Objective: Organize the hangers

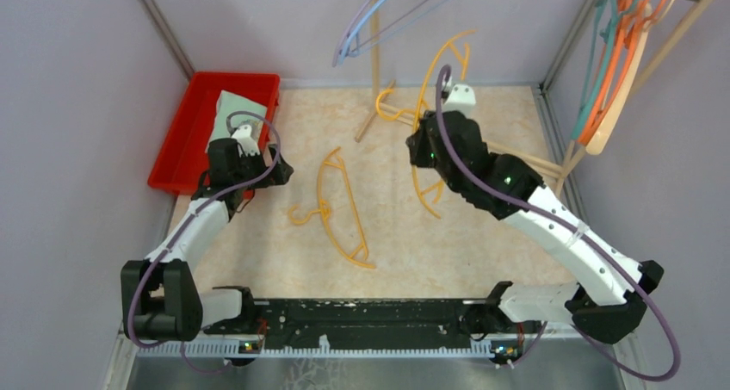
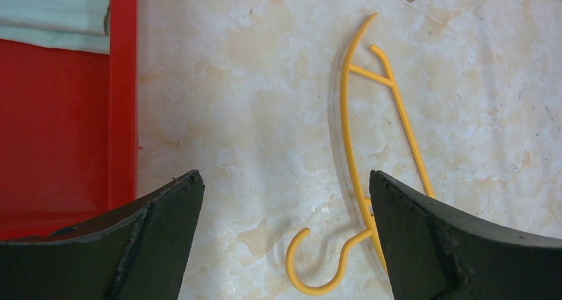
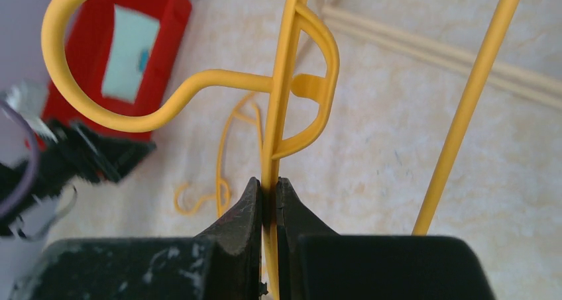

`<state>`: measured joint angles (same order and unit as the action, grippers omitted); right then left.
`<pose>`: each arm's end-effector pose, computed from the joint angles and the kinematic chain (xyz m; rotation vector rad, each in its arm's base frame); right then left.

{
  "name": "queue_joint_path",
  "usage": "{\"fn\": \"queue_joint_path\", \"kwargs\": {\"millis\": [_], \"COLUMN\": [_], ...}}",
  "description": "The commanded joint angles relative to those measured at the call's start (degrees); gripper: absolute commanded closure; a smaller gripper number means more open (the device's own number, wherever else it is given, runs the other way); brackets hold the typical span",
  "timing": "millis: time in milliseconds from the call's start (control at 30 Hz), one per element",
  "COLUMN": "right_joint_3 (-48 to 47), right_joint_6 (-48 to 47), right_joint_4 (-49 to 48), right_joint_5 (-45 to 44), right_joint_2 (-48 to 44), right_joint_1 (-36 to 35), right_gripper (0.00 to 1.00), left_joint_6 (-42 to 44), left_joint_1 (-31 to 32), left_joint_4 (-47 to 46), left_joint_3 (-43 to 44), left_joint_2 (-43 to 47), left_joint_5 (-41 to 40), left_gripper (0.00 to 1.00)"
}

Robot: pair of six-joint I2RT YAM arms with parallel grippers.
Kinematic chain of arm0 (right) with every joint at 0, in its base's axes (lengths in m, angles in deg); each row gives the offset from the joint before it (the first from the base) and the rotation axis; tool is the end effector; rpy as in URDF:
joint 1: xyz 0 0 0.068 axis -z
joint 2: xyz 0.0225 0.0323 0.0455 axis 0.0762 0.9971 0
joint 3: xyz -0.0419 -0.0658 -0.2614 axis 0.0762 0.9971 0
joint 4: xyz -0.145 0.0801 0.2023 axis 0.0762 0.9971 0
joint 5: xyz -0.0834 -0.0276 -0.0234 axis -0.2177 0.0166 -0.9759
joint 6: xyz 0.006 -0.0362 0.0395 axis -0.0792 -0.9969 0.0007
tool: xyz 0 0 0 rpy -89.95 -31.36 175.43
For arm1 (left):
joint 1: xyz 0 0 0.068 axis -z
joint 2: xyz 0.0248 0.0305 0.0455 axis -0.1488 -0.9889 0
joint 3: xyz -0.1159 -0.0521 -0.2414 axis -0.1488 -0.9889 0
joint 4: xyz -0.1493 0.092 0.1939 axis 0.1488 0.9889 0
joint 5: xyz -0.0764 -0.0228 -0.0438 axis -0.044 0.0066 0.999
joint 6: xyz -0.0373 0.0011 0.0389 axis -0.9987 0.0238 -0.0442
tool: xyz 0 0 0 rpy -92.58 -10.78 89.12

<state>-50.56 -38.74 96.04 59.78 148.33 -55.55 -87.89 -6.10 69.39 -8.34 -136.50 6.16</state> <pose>0.1573 0.1671 0.4306 0.0038 1.9902 0.4192 0.2667 -0.0197 0.2395 0.0172 2.1285 -0.3655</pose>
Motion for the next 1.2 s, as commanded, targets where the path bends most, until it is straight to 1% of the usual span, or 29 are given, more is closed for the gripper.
{"fn": "queue_joint_path", "kwargs": {"millis": [0, 133, 233, 300, 467, 667, 700, 800, 967, 1167], "right_joint_3": [-11.42, -17.56, -22.81, -25.86, -32.60, -38.57, -39.28, -40.27, -42.75, -41.72], "right_joint_6": [-2.68, -1.01, 0.00, -0.14, -0.41, 2.26, 3.06, 5.11, 5.76, 6.06], "right_joint_4": [-8.37, -11.17, -13.11, -14.94, -18.20, -19.83, -19.97, -21.89, -22.41, -24.37], "right_joint_5": [-0.95, 9.00, 14.86, 17.06, 20.54, 24.17, 24.96, 26.83, 27.00, 28.30], "right_joint_2": [5.06, 10.93, 15.22, 17.69, 23.31, 27.93, 29.94, 31.68, 33.95, 34.43], "right_joint_1": [6.91, 17.99, 23.32, 25.40, 29.71, 34.66, 35.74, 37.85, 39.18, 39.75], "right_gripper": [1.00, 1.00, 1.00, 1.00, 1.00, 1.00, 1.00, 1.00, 1.00, 1.00], "left_joint_6": [0.84, -0.33, -0.43, -0.27, 0.02, -0.49, -0.43, -0.44, 0.08, 0.78], "left_joint_1": [-0.19, -0.25, -0.20, -0.28, -0.27, -0.28, -0.27, -0.32, -0.27, -0.27], "left_joint_4": [-0.08, -1.01, -1.47, -1.44, -1.94, -2.85, -2.93, -3.06, -3.30, -3.55], "left_joint_3": [2.52, 2.99, 3.34, 3.69, 3.95, 4.88, 5.14, 6.09, 7.59, 8.61], "left_joint_2": [-0.94, -1.23, -1.31, -1.51, -2.58, -5.29, -5.83, -7.29, -9.74, -12.20], "left_joint_5": [2.67, 3.67, 3.61, 3.34, 2.09, 2.03, 2.06, 1.91, 2.37, 3.03], "left_gripper": [0.00, 0.00, 0.00, 0.00, 0.00, 0.00, 0.00, 0.00, 0.00, 0.00]}}
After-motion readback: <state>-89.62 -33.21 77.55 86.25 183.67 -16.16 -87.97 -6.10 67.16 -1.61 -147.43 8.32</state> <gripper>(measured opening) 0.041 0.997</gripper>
